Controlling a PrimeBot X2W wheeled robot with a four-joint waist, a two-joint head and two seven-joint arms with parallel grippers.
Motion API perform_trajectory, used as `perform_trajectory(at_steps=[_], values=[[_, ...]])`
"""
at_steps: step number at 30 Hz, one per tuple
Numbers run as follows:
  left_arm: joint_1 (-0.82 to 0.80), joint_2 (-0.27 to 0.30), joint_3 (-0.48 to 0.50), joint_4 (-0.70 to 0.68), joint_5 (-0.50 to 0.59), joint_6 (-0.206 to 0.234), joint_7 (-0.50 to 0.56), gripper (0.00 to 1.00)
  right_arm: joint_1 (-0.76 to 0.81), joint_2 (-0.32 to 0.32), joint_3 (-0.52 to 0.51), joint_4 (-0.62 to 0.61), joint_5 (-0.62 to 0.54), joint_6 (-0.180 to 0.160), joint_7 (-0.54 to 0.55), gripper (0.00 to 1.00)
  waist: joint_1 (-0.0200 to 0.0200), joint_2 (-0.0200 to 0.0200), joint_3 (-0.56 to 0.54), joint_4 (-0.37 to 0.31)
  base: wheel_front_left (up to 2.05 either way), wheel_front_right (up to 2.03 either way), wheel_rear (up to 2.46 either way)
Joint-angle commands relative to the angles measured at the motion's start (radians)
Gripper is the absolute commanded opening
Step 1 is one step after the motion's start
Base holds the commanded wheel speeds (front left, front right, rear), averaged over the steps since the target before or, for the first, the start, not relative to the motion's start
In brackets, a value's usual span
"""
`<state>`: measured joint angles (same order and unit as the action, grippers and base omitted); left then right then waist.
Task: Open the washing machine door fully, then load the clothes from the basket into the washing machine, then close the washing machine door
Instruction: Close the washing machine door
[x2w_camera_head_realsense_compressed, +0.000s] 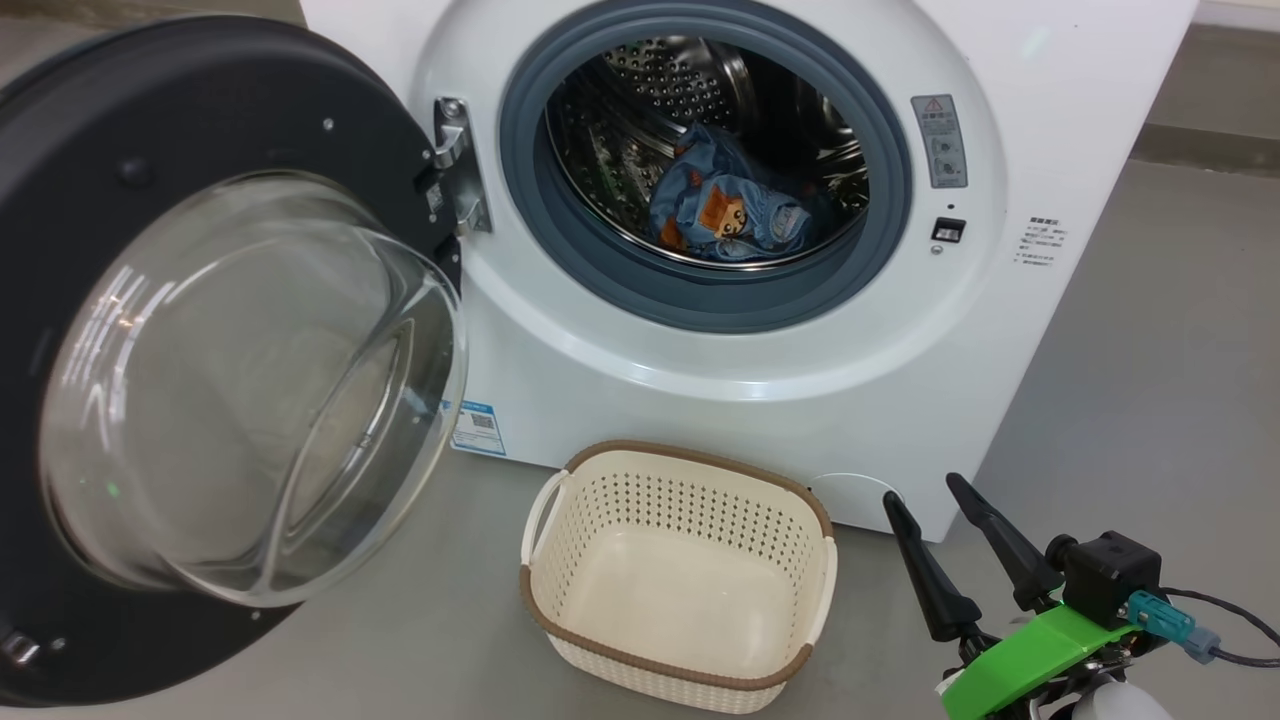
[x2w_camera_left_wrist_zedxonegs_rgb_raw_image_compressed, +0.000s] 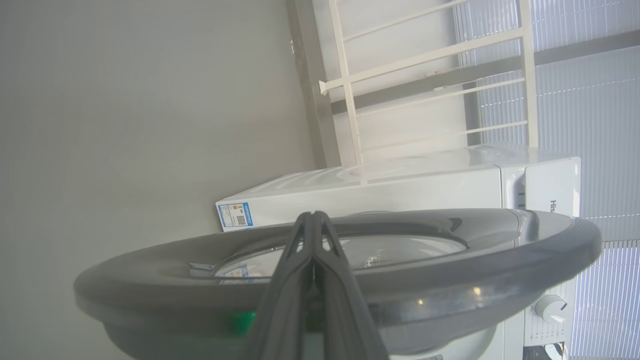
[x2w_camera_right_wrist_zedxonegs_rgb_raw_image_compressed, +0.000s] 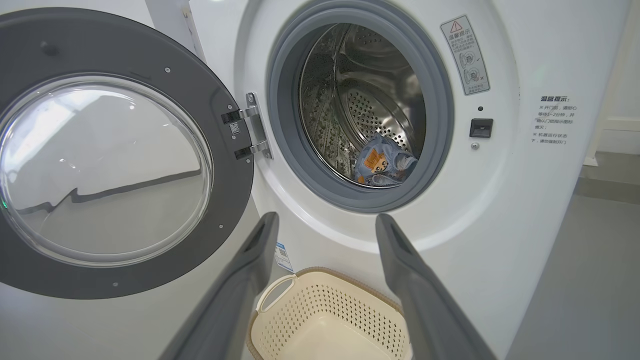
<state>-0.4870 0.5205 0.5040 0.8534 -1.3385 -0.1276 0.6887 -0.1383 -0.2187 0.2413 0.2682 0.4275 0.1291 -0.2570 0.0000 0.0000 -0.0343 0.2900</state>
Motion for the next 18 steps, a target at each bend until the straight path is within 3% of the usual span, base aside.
perform_trajectory(at_steps=[1, 9, 18], values=[[0.007, 0.028, 0.001, -0.036, -0.011, -0.003, 0.047, 0.0, -0.002, 0.0, 0.011, -0.025, 0.005, 0.002, -0.005, 1.0, 0.0, 0.0, -0.004, 0.008, 0.0, 0.0, 0.0], [0.061, 0.006, -0.037, -0.148, -0.055, 0.018, 0.24, 0.0, 0.0, 0.018, 0.004, -0.026, 0.004, 0.002, -0.005, 1.0, 0.0, 0.0, -0.006, 0.021, 0.0, 0.0, 0.0], [0.128, -0.026, -0.043, -0.3, -0.102, 0.054, 0.345, 0.0, 0.003, 0.027, 0.001, -0.031, 0.006, 0.002, -0.005, 1.0, 0.0, 0.0, -0.009, 0.012, 0.0, 0.0, 0.0]])
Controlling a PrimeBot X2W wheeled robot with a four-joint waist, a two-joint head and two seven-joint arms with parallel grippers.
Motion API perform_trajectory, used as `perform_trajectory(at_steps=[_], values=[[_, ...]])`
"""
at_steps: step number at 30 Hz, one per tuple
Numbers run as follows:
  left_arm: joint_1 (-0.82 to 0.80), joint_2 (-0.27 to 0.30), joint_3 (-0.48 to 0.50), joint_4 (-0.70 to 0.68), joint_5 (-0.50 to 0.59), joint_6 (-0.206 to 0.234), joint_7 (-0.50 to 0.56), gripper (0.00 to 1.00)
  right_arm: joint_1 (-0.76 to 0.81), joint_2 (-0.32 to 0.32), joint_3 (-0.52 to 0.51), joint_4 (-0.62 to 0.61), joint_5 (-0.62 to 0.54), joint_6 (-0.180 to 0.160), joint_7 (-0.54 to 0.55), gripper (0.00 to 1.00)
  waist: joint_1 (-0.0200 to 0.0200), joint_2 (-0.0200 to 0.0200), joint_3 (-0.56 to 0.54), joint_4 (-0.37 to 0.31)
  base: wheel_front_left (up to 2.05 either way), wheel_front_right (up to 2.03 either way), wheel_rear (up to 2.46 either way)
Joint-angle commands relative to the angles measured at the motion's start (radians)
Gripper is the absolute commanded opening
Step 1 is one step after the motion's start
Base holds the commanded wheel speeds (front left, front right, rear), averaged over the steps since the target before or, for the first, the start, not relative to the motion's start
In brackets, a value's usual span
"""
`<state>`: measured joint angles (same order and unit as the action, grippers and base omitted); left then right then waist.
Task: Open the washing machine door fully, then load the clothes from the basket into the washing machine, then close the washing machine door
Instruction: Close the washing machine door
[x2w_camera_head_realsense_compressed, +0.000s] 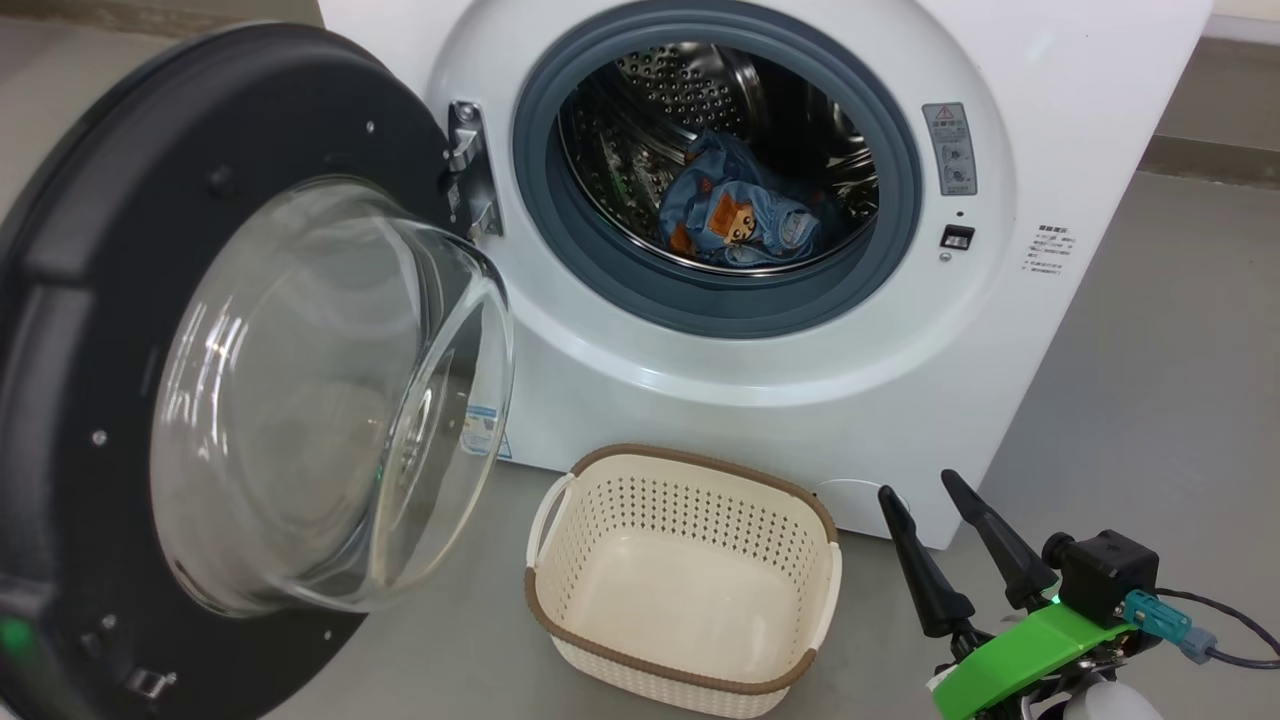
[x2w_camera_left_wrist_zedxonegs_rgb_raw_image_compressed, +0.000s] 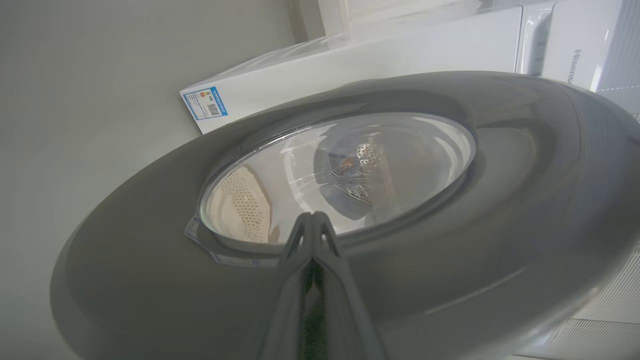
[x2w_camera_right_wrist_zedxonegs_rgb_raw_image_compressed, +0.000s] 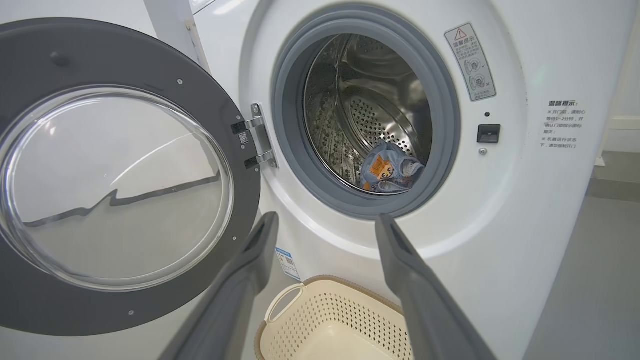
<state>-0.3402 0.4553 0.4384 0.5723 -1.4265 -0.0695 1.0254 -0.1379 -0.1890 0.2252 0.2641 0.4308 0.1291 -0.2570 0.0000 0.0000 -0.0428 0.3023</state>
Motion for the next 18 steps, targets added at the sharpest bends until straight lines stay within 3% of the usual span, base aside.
perform_trajectory(at_steps=[1, 18], values=[[-0.009, 0.033, 0.021, -0.038, -0.018, 0.002, 0.02, 0.0, 0.003, -0.002, 0.017, -0.027, 0.002, 0.002, -0.005, 1.0, 0.0, 0.0, -0.001, -0.002, 0.0, 0.0, 0.0], [0.199, -0.131, -0.102, -0.496, -0.058, 0.111, 0.185, 0.0, 0.007, 0.017, -0.003, -0.033, 0.001, 0.002, -0.005, 1.0, 0.0, 0.0, -0.003, -0.039, 0.0, 0.0, 0.0]])
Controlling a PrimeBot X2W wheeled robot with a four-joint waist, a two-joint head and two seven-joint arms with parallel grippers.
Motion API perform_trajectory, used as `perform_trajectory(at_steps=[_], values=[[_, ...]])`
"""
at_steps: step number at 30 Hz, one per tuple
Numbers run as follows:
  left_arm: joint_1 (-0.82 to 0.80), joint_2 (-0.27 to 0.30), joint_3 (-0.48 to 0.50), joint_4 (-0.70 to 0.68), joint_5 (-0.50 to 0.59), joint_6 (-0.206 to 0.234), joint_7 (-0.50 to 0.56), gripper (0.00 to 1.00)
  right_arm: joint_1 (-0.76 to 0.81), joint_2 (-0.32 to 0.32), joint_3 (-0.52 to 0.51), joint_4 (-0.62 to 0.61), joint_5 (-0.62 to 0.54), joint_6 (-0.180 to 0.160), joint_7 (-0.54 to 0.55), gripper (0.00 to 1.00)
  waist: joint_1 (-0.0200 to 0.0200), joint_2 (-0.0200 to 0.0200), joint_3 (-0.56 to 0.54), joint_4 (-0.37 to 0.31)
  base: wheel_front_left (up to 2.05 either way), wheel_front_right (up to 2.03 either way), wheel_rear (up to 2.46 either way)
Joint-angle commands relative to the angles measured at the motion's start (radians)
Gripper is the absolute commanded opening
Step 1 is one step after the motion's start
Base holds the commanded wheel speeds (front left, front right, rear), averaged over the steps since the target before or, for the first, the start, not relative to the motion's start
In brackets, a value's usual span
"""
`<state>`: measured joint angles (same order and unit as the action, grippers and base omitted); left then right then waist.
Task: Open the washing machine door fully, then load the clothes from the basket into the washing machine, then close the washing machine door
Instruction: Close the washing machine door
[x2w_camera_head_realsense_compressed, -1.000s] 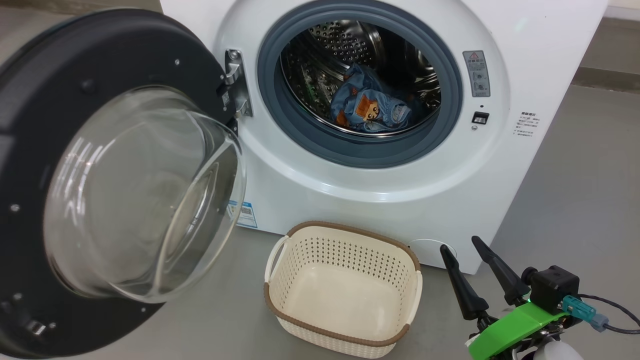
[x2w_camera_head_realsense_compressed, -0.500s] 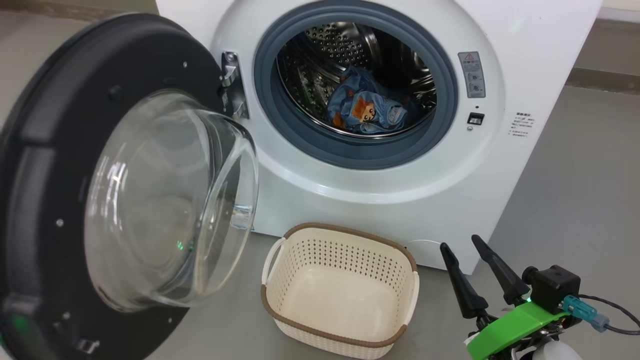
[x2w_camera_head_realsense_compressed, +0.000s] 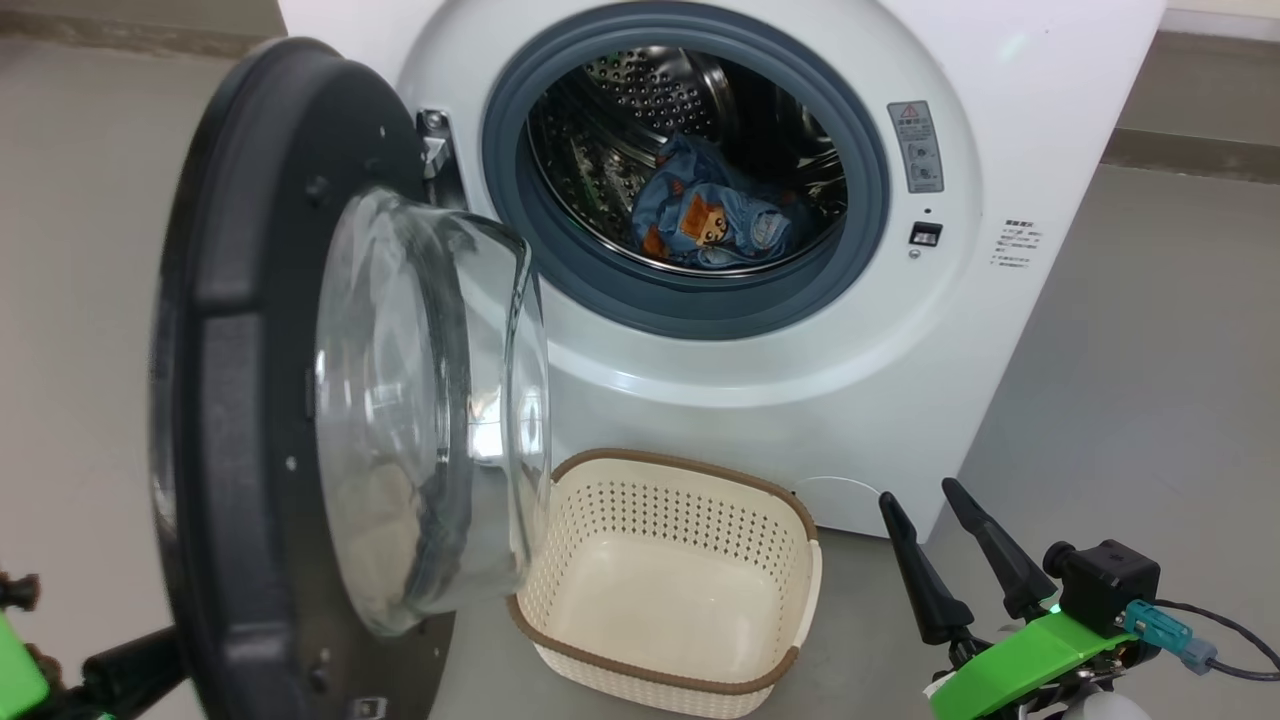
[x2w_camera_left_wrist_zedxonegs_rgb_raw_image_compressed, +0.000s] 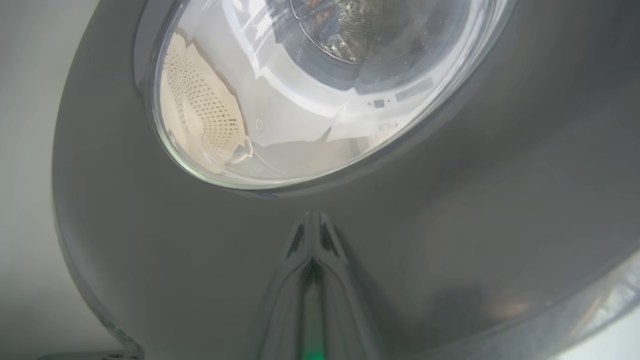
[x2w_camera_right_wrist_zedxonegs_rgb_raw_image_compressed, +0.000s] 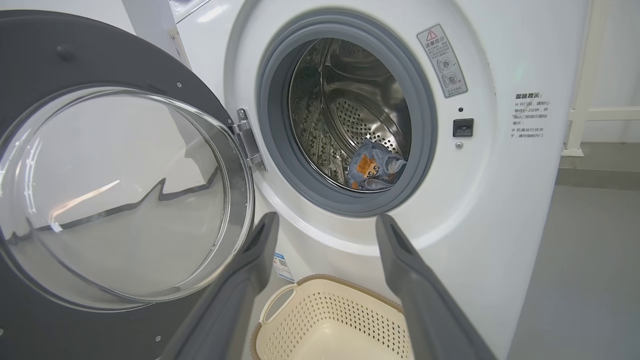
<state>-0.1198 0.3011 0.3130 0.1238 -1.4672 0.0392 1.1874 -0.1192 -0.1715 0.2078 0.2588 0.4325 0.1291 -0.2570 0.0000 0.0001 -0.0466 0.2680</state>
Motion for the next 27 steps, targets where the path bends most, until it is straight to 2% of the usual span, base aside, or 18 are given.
perform_trajectory(at_steps=[1, 10, 17, 25, 27], values=[[-0.016, 0.014, 0.017, -0.069, -0.019, 0.006, 0.026, 0.0, -0.011, 0.001, 0.014, -0.028, -0.001, 0.002, -0.005, 1.0, 0.0, -0.0001, 0.001, -0.008, 0.0, 0.0, 0.0], [0.009, -0.061, -0.031, -0.187, 0.007, 0.006, -0.011, 0.0, -0.022, 0.008, 0.013, -0.028, -0.004, 0.002, -0.005, 1.0, 0.0, -0.0001, 0.001, -0.08, 0.0, 0.0, 0.0], [0.004, -0.12, -0.045, -0.205, -0.02, 0.016, -0.025, 0.0, -0.023, 0.005, 0.011, -0.029, -0.001, 0.002, -0.005, 1.0, 0.0, -0.0001, 0.005, -0.176, 0.0, 0.0, 0.0], [-0.018, -0.165, -0.056, -0.216, -0.016, 0.004, -0.064, 0.0, -0.021, 0.002, 0.009, -0.031, -0.002, 0.002, -0.005, 1.0, 0.0, -0.0001, 0.02, -0.3, 0.0, 0.0, 0.0], [-0.021, -0.168, -0.059, -0.217, -0.012, 0.001, -0.069, 0.0, -0.022, 0.001, 0.01, -0.03, -0.002, 0.002, -0.005, 1.0, 0.0, -0.0001, 0.022, -0.314, 0.0, 0.0, 0.0]])
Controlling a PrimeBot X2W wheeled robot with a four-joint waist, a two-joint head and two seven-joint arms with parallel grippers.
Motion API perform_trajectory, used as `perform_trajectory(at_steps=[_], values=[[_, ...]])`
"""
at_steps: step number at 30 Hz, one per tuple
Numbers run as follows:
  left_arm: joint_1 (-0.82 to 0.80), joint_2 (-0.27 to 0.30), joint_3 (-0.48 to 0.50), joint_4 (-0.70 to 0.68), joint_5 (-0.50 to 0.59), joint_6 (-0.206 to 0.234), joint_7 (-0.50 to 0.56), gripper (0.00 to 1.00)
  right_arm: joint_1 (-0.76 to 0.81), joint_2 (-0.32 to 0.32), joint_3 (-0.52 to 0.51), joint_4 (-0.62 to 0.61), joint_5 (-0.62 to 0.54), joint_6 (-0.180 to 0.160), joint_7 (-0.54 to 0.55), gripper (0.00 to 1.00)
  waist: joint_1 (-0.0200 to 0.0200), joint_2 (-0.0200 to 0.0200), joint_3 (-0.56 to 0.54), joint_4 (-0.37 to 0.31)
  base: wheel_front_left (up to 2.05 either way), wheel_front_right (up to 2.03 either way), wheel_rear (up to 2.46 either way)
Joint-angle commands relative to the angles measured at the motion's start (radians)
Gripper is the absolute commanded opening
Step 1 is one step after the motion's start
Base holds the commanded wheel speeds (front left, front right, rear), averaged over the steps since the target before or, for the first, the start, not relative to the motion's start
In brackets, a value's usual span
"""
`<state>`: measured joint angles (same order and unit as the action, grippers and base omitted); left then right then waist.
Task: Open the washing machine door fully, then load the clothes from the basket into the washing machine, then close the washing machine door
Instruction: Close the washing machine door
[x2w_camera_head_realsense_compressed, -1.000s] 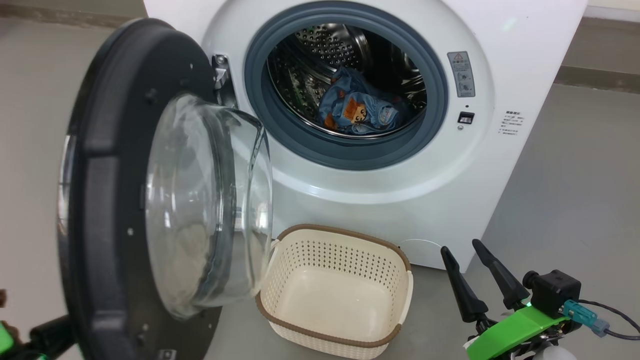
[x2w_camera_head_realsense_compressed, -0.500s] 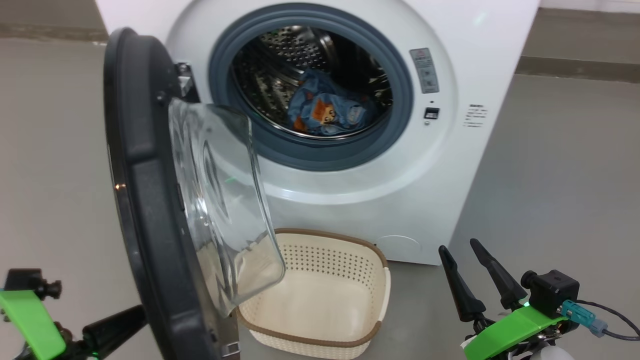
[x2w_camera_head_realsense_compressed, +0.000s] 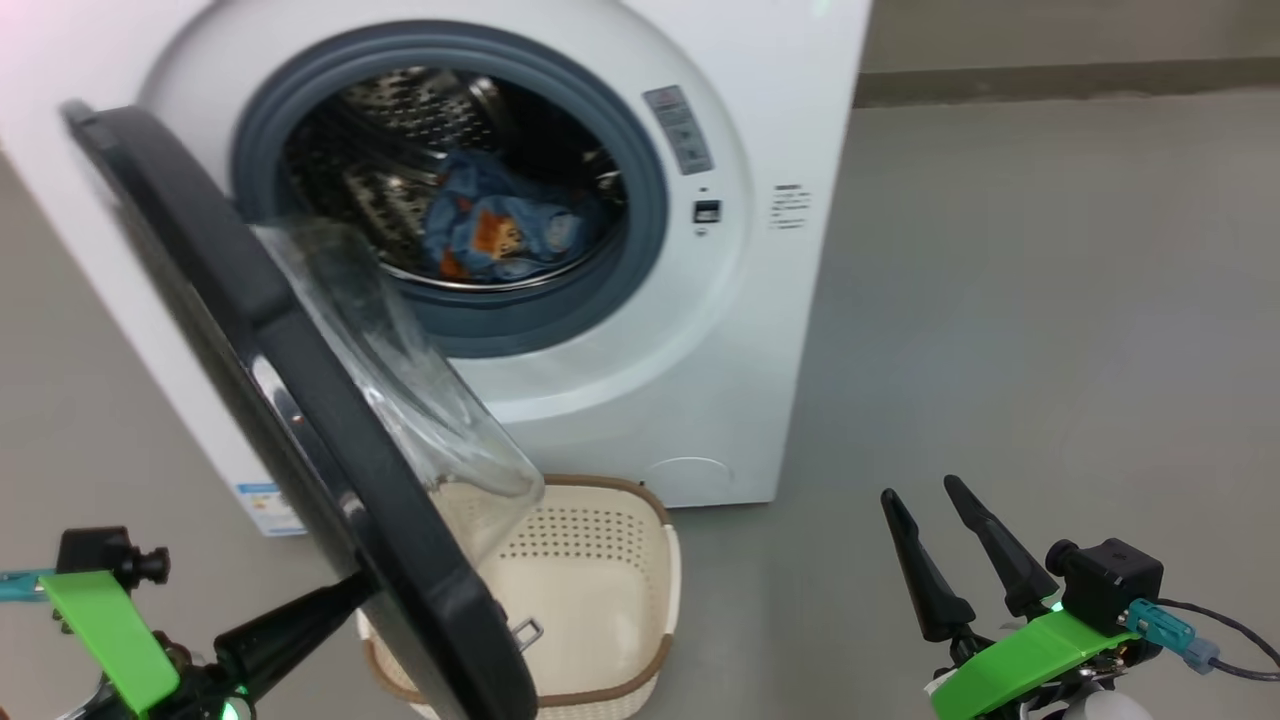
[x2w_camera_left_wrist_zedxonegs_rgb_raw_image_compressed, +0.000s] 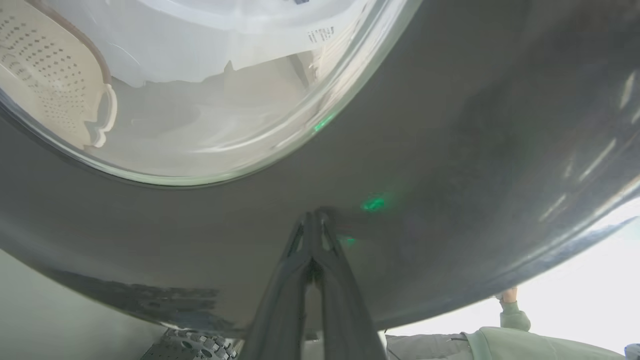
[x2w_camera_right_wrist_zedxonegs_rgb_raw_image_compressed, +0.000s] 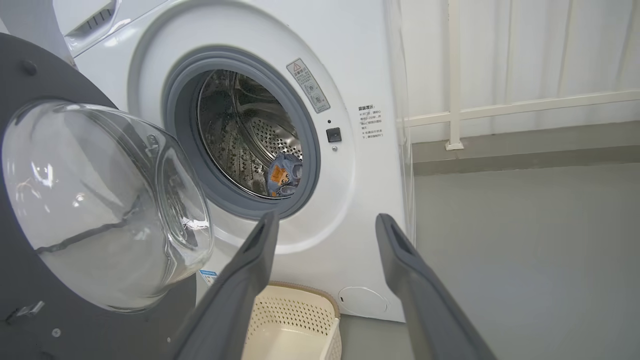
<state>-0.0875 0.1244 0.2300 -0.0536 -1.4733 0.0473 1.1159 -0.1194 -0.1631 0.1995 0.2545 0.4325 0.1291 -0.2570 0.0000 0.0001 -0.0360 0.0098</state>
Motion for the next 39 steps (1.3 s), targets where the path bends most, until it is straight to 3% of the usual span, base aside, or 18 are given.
perform_trajectory(at_steps=[1, 6, 12, 28, 29, 30, 31, 32, 33, 39], values=[[-0.057, 0.006, 0.022, -0.039, -0.002, -0.01, -0.003, 0.0, -0.023, -0.008, 0.019, -0.026, -0.002, 0.002, -0.005, 1.0, 0.0, -0.0001, 0.014, -0.068, 0.0, 0.0, 0.0], [-0.074, -0.012, 0.023, -0.035, 0.0, -0.016, -0.032, 0.0, -0.028, -0.008, 0.018, -0.027, -0.002, 0.002, -0.005, 1.0, 0.0, -0.0001, 0.021, -0.116, 0.0, 0.0, 0.0], [-0.095, -0.026, 0.006, -0.021, 0.004, -0.018, -0.047, 0.0, -0.029, -0.007, 0.019, -0.024, 0.002, 0.002, -0.005, 1.0, 0.0, -0.0001, 0.023, -0.127, 0.0, 0.0, 0.0], [-0.12, -0.028, 0.01, -0.013, 0.019, -0.033, -0.079, 0.0, -0.026, 0.0, 0.006, -0.024, -0.004, 0.002, -0.005, 1.0, 0.0, -0.0001, 0.021, -0.054, 0.0, 0.0, 0.0], [-0.12, -0.022, 0.014, -0.013, 0.039, -0.049, -0.098, 0.06, -0.026, 0.001, 0.005, -0.024, -0.004, 0.002, -0.005, 1.0, 0.0, -0.0001, 0.021, -0.045, 0.0, 0.0, 0.0], [-0.12, -0.019, 0.018, -0.012, 0.051, -0.059, -0.11, 0.31, -0.026, 0.001, 0.006, -0.024, -0.003, 0.002, -0.005, 1.0, 0.0, -0.0001, 0.021, -0.042, 0.0, 0.0, 0.0], [-0.119, -0.015, 0.021, -0.01, 0.065, -0.07, -0.124, 0.47, -0.026, 0.001, 0.005, -0.024, -0.004, 0.002, -0.005, 1.0, 0.0, -0.0001, 0.021, -0.038, 0.0, 0.0, 0.0], [-0.119, -0.012, 0.023, -0.008, 0.079, -0.083, -0.136, 0.7, -0.026, 0.001, 0.005, -0.024, -0.004, 0.002, -0.005, 1.0, 0.0, -0.0001, 0.021, -0.036, 0.0, 0.0, 0.0], [-0.119, -0.008, 0.025, -0.006, 0.094, -0.096, -0.149, 1.0, -0.027, 0.001, 0.004, -0.024, -0.004, 0.002, -0.005, 1.0, 0.0, -0.0001, 0.021, -0.033, 0.0, 0.0, 0.0], [-0.108, 0.009, 0.027, -0.013, 0.213, -0.161, -0.272, 1.0, -0.027, -0.003, 0.004, -0.027, -0.002, 0.002, -0.005, 1.0, 0.0, -0.0001, 0.021, -0.029, 0.0, 0.0, 0.0]])
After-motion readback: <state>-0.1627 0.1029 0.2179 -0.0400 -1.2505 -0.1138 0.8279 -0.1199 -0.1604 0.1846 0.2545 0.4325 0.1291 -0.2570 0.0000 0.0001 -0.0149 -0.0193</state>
